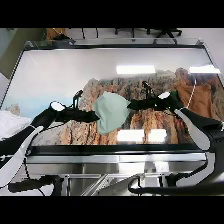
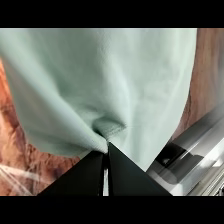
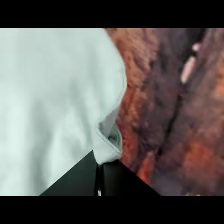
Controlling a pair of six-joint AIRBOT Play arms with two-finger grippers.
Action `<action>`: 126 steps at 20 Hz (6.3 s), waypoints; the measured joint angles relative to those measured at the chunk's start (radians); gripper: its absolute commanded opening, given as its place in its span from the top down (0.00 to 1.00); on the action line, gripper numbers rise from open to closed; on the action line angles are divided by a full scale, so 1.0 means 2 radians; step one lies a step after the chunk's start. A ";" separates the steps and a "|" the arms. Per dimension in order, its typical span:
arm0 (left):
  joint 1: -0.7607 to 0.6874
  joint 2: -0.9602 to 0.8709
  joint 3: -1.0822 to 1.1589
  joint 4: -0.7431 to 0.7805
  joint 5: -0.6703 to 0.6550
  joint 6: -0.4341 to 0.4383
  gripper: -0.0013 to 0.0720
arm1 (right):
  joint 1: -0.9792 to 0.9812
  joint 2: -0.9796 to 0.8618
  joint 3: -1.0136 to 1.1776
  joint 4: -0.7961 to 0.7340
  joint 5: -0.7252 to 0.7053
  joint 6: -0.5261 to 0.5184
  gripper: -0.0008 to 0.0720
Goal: Fold the shirts.
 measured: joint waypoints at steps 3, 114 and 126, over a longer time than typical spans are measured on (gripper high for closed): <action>0.018 0.008 0.034 0.000 -0.031 0.005 0.98 | -0.001 0.027 0.012 0.013 0.022 -0.016 0.96; 0.232 0.167 0.464 0.188 -0.100 -0.070 0.97 | -0.264 0.262 0.282 0.098 0.224 0.079 0.96; 0.124 -0.199 0.438 0.243 -0.026 -0.081 0.01 | -0.150 -0.013 0.045 0.098 0.025 -0.075 0.63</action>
